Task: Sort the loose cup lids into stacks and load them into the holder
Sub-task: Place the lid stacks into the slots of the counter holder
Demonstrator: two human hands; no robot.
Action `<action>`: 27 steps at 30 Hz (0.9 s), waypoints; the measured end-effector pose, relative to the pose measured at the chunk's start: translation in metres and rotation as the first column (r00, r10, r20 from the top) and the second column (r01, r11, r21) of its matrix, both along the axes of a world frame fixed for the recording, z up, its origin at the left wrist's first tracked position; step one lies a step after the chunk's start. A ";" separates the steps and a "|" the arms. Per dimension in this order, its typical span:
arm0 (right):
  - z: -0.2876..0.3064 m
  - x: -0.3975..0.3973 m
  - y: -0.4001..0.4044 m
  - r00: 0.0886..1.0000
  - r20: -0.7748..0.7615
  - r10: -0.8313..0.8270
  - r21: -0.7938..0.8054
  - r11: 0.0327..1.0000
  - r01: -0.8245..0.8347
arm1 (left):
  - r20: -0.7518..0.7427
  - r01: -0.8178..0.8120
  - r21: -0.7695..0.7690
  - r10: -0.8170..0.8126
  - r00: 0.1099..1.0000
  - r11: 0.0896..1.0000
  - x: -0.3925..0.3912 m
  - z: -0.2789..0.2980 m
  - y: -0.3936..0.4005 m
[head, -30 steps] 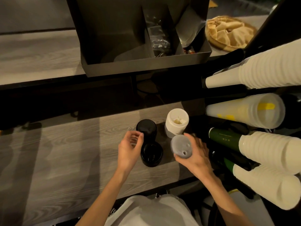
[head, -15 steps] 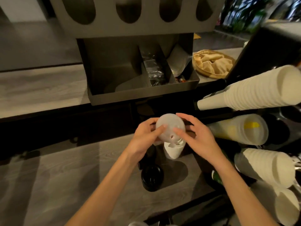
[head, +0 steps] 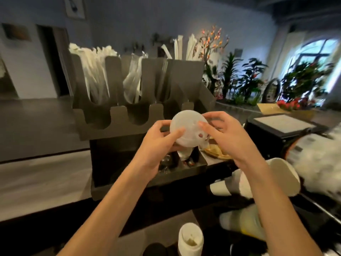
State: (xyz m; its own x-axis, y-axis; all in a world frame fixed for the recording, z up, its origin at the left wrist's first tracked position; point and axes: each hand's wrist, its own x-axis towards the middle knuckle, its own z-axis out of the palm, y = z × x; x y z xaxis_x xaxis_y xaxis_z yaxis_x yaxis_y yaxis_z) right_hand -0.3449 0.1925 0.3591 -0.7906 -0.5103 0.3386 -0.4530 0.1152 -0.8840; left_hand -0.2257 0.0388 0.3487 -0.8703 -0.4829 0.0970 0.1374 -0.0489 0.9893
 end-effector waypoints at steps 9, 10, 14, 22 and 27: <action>0.105 -0.049 -0.023 0.984 -0.180 -0.003 0.107 0.994 0.023 | -0.123 -0.106 -0.156 0.087 0.989 0.982 -0.050 0.071 -0.009; 0.111 -0.057 -0.027 0.983 -0.185 -0.012 0.123 0.992 0.035 | -0.100 -0.106 -0.214 0.086 0.991 0.971 -0.054 0.076 -0.011; 0.124 -0.099 -0.045 0.946 -0.314 -0.080 0.230 0.960 0.158 | 0.010 -0.118 -0.473 0.140 0.990 0.873 -0.062 0.084 -0.022; 0.120 -0.148 -0.088 0.812 -0.576 0.099 0.478 0.846 0.235 | -0.081 -0.212 -0.823 0.259 0.962 0.527 -0.084 0.089 -0.040; 0.114 -0.154 -0.101 0.772 -0.567 0.287 0.670 0.707 0.228 | -0.021 -0.102 -0.928 0.222 0.975 0.360 -0.091 0.091 -0.041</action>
State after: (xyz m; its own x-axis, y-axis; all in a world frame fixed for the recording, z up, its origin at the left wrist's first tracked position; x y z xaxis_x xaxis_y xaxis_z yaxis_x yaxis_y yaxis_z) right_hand -0.4988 0.0912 0.4727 -0.5263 -0.8066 0.2690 -0.8476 0.5228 -0.0906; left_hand -0.3167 -0.0019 0.4395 -0.8185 -0.2790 0.5022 -0.0575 0.9096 0.4116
